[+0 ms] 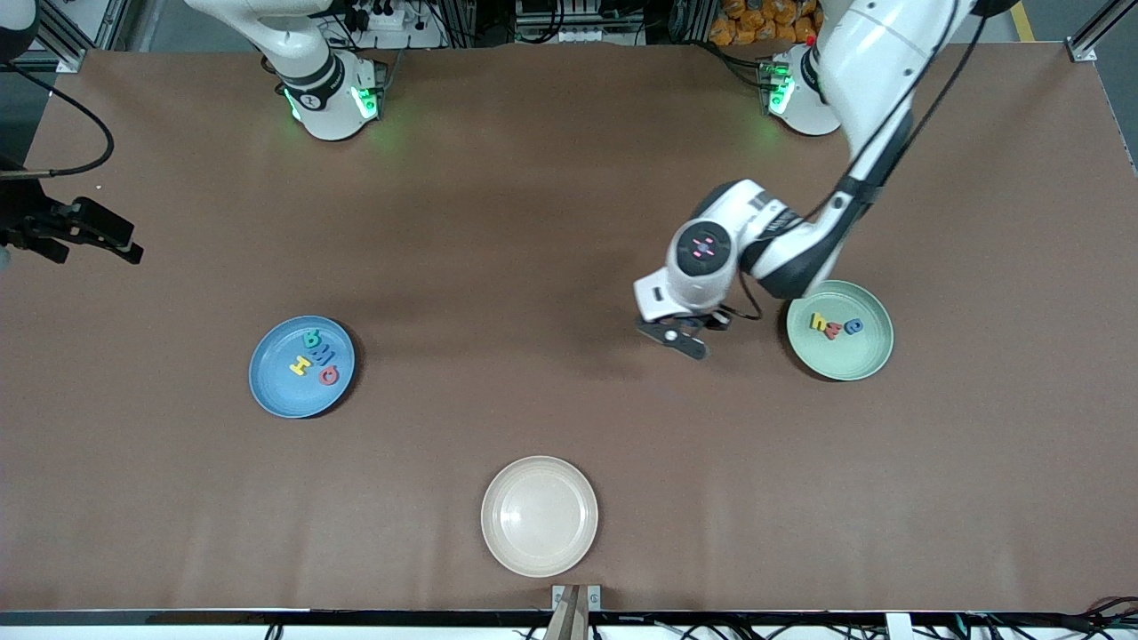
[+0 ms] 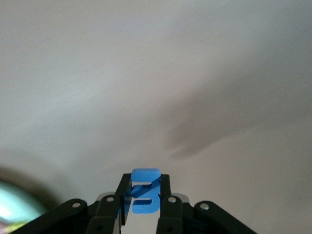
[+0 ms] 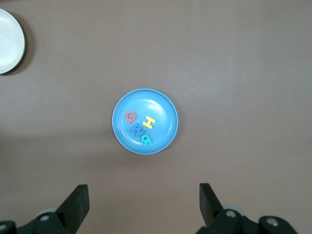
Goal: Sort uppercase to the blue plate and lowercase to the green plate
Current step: 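Place the blue m on the green plate with the left gripper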
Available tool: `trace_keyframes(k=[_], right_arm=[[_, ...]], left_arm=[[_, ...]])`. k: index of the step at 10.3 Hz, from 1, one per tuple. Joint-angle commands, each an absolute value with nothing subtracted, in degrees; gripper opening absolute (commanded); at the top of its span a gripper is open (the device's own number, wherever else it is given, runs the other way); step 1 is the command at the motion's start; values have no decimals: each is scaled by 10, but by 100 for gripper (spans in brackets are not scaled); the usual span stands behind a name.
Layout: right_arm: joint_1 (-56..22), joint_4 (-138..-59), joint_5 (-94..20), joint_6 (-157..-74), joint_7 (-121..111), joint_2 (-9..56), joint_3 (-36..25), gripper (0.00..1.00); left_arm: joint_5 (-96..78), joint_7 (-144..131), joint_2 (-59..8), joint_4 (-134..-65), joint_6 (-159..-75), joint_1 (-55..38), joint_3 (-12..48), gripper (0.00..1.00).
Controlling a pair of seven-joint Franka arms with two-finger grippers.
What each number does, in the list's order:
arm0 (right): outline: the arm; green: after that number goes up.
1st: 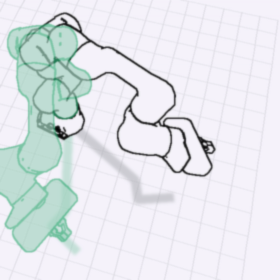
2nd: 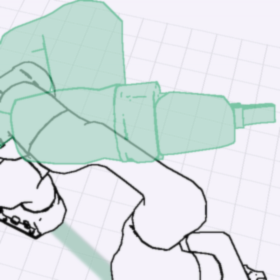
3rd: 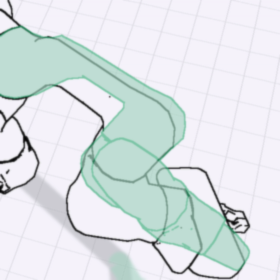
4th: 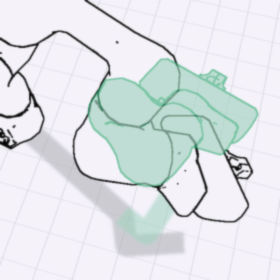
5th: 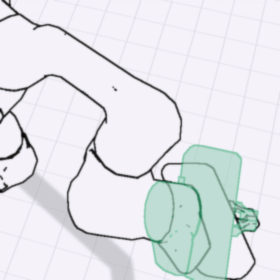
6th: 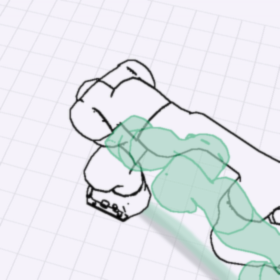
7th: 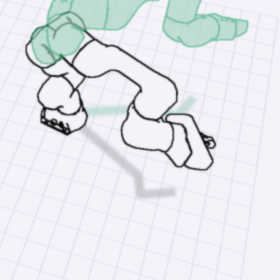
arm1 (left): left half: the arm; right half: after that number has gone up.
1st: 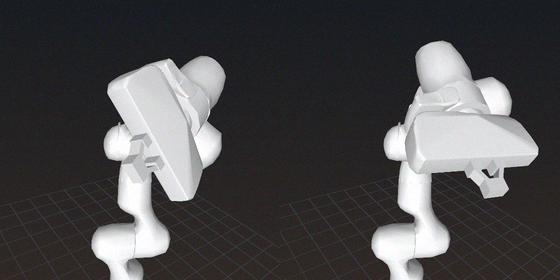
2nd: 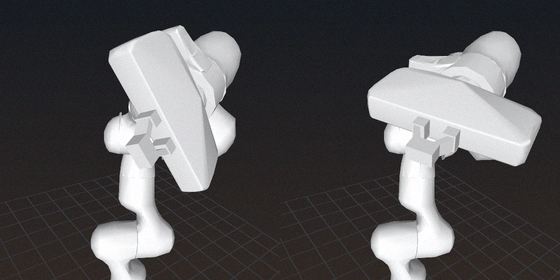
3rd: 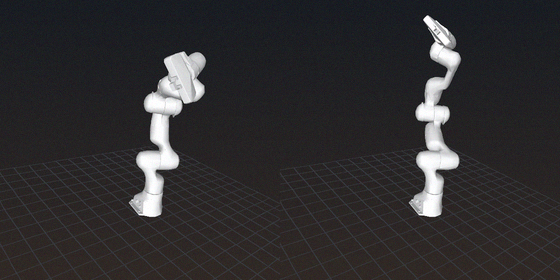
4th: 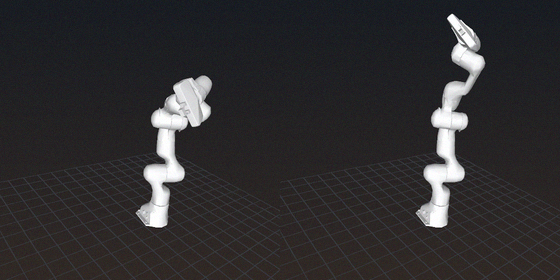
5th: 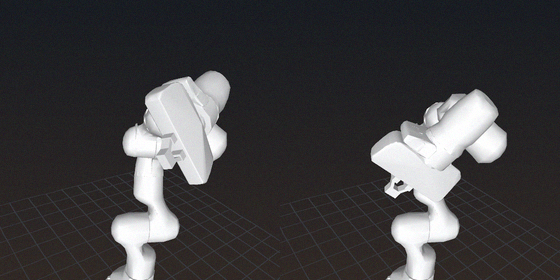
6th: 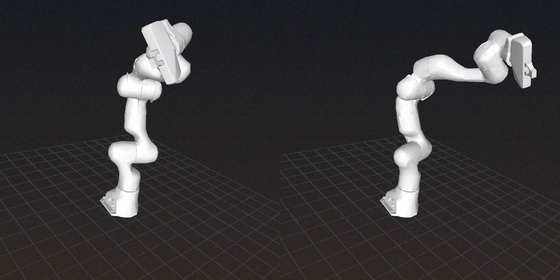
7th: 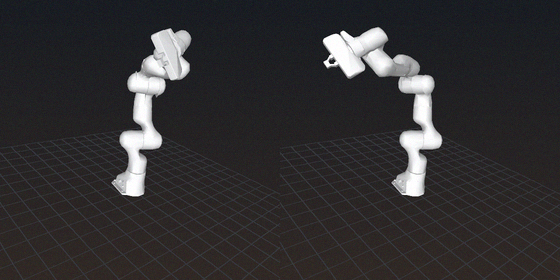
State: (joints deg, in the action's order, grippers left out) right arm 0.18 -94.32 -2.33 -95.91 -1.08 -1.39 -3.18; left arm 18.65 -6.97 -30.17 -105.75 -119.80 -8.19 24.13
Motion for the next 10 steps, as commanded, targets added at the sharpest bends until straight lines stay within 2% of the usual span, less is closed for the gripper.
trace_keyframes(k=[1,4,7,8,9,10], right_arm=[[-3,-927,-23,-941,-10,-7,-35,100],[-2,-930,-21,-933,-17,-7,-31,100],[-1,-928,-21,-933,-17,-7,-19,100],[1,-927,-20,-933,-17,-9,-12,100],[1,-926,-21,-931,-17,-13,-10,100],[2,-925,-20,-922,-18,-15,-10,100]], left_arm=[[172,75,-271,-1071,-1124,-15,236,0],[177,224,-267,-1072,-1099,46,209,0],[182,243,-270,-1075,-1102,61,186,0],[175,242,-269,-1075,-1103,62,174,28],[171,237,-265,-1074,-1102,62,166,62],[148,236,-257,-1071,-1101,62,156,83]])
